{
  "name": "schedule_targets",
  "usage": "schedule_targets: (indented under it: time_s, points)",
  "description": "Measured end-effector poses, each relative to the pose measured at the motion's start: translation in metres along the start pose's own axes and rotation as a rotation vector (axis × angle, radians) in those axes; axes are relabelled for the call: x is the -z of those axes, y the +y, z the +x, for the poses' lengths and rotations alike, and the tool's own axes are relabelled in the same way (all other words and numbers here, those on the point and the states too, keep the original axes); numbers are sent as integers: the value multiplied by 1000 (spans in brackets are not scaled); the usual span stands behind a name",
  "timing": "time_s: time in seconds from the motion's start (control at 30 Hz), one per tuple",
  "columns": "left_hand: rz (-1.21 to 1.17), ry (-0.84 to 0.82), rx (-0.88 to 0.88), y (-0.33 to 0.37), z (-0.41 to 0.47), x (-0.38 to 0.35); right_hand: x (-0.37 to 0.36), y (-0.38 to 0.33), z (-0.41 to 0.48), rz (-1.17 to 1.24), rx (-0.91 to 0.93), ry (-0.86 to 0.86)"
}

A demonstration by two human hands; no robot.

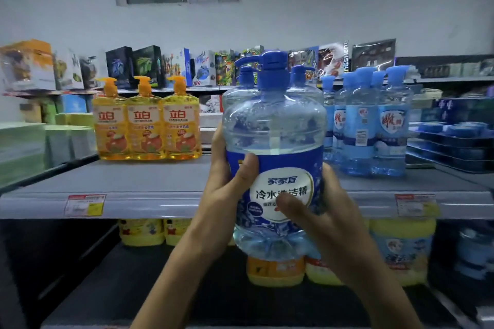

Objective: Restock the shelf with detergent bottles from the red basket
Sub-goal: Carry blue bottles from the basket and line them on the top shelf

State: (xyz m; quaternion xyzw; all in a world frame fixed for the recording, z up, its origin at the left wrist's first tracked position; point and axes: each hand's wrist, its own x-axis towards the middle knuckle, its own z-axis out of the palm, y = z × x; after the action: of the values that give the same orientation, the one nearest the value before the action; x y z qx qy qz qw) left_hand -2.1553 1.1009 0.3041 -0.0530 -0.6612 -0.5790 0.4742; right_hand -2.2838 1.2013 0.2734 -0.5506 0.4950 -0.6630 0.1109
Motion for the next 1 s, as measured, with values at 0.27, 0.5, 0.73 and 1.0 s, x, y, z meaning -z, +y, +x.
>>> schedule_targets:
  time_s: [0.27, 0.5, 0.73, 1.0]
  points:
    - [-6, 12, -169, -12, 61, 24, -4, 12, 65, 3, 140, -17]
    - [-10, -106, -178, -22, 101, 45, -5, 28, 107, -21, 148, 24]
    - [41, -134, -103, -53, 115, 67, -6, 54, 118, -40, 74, -16]
    - [36, -114, 67, -56, 115, 70, -6, 52, 117, -240, 14, -9]
